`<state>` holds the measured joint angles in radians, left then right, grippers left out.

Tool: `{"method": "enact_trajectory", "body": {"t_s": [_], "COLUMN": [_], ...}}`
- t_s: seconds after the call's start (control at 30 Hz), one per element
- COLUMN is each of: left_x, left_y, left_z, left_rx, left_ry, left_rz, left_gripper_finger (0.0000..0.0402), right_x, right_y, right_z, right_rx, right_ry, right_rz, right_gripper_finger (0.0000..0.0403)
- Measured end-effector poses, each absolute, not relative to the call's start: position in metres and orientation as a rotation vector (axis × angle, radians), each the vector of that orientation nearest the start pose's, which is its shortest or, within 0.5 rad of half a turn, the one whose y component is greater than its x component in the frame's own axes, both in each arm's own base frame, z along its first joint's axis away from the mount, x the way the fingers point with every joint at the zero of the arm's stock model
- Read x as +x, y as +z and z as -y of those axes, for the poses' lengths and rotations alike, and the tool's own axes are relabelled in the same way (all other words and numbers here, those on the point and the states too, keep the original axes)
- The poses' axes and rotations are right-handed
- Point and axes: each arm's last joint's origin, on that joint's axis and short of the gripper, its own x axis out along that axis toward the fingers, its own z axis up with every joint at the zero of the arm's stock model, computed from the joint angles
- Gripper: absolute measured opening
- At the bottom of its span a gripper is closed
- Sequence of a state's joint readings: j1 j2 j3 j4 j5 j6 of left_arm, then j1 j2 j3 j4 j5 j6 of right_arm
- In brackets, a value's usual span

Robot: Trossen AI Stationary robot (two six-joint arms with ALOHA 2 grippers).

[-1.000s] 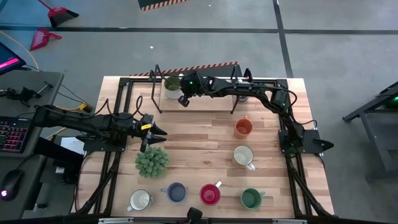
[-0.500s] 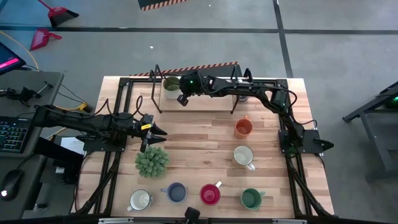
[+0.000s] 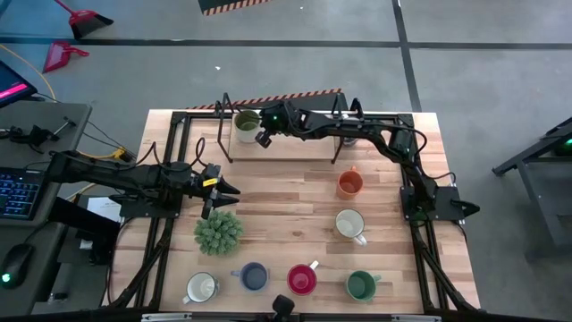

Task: Place coffee mugs
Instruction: Put the white mug on the shelf

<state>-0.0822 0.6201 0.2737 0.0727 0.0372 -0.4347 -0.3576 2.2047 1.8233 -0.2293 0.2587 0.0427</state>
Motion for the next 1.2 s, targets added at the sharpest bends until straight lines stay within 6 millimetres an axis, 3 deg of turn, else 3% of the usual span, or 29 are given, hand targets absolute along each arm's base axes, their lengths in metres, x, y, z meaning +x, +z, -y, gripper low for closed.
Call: {"method": "enact_trajectory", "body": {"t_s": [1.2], "left_x": [0.148], "left_y": [0.204], "left_z": [0.013], "left_rx": [-0.419], "left_ry": [-0.059], "left_rz": [-0.295], "left_gripper_finger": [0.0142], "right_x": [0.478], "right_y": [0.217], "right_z": [0.180], "right_rx": [0.180], "right_ry": [-0.438], "right_rz": [-0.570], "right_gripper_finger": [0.0000]}}
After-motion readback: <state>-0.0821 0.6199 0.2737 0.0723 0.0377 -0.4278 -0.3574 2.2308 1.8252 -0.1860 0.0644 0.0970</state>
